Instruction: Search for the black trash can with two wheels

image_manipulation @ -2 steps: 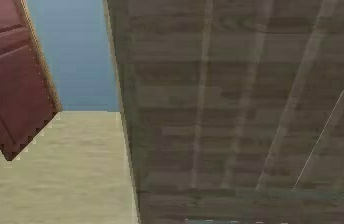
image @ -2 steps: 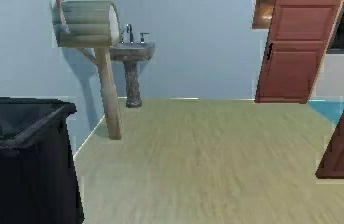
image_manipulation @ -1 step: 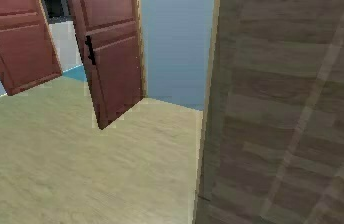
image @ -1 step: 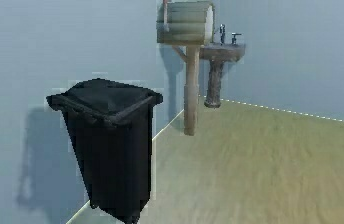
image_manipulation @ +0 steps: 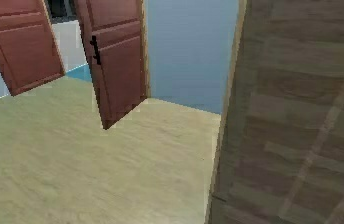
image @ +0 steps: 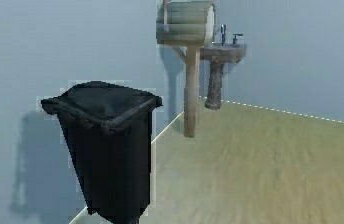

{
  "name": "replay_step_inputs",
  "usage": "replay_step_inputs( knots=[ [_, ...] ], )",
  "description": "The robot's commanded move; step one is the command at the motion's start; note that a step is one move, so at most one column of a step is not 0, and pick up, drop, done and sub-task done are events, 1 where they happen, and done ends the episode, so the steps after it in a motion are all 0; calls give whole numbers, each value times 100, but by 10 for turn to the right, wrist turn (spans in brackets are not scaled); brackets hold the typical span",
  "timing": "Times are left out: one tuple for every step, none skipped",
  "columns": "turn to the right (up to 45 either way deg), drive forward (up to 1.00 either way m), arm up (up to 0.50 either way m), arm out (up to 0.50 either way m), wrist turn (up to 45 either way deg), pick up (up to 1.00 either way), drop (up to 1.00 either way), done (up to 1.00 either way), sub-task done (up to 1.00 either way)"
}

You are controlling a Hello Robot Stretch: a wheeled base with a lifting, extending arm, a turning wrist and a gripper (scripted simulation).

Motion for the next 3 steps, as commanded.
replay_step_inputs(
  knots=[
    [150, 0, 0, 0, 0, 0, 0, 0, 0],
    [0, 45, 0, 0, 0, 0, 0, 0, 0],
    [-450, 0, 0, 0, 0, 0, 0, 0, 0]
  ],
)
